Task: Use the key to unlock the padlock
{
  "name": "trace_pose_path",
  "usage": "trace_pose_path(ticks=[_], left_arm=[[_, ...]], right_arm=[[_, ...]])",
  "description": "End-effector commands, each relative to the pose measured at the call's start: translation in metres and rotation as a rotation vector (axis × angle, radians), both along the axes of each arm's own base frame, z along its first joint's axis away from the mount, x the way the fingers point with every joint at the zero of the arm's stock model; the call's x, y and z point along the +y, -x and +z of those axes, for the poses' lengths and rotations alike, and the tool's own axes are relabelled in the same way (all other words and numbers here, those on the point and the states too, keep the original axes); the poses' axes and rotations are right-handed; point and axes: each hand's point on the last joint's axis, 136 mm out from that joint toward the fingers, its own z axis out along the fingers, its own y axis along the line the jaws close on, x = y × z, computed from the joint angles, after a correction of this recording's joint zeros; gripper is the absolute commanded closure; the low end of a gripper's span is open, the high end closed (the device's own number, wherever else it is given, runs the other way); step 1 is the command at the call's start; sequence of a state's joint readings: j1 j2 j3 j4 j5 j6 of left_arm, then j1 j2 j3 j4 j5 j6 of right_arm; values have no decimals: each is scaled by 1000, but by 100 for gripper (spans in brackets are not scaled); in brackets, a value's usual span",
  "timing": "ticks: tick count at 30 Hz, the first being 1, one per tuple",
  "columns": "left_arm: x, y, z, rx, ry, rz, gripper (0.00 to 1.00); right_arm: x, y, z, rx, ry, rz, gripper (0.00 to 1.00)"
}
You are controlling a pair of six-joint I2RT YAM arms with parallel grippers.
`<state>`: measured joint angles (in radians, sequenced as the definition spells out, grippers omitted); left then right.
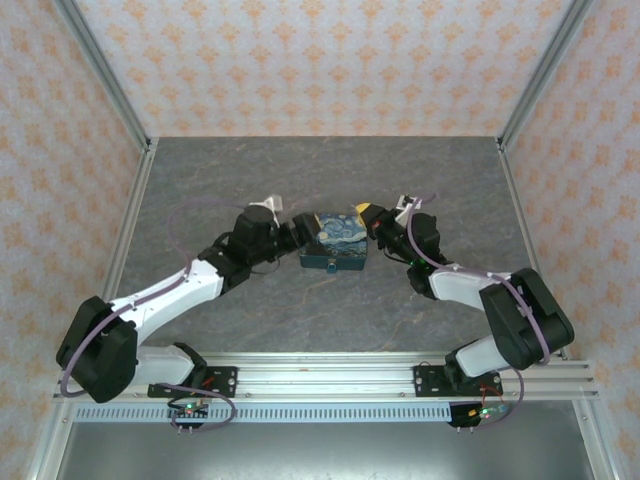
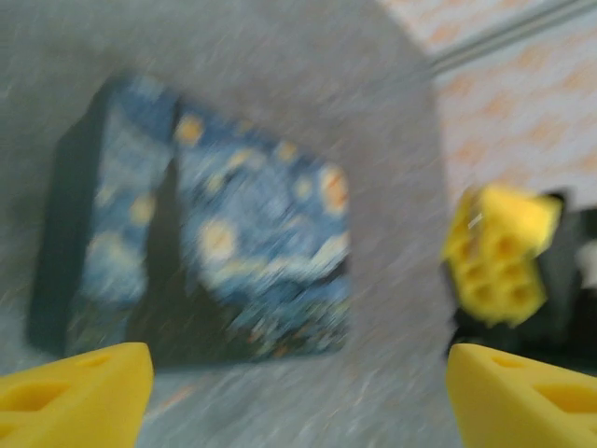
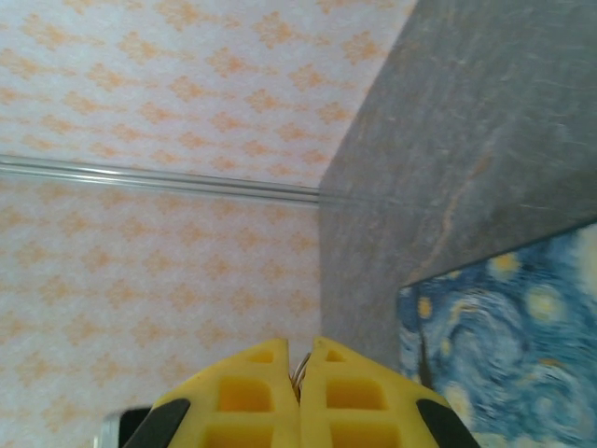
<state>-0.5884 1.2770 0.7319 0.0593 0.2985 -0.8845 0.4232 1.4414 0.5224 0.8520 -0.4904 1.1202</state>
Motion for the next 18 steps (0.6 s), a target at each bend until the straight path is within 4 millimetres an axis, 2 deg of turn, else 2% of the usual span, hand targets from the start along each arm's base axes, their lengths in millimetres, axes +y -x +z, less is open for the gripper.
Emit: trace_pose_path(ticks=[1,4,8,14,18], left_arm=[[12,33,-48,44,-218,-97,25],[6,43,-64,27,-272,-149,33],[-8,44,-77,-4,-299,-207,43],[-26,32,-96,-35,-321,-254,50],[-36,22,-103,-71,-311,-267,51]], right_arm=[[3,0,-6,35,73,46,100],[8,-3,-9,52,89,68,100],[9,-8,-15,67,87,64,100],[12,-14,-24,86,38,59,100],[14,-16,-30,97,34,59,100]])
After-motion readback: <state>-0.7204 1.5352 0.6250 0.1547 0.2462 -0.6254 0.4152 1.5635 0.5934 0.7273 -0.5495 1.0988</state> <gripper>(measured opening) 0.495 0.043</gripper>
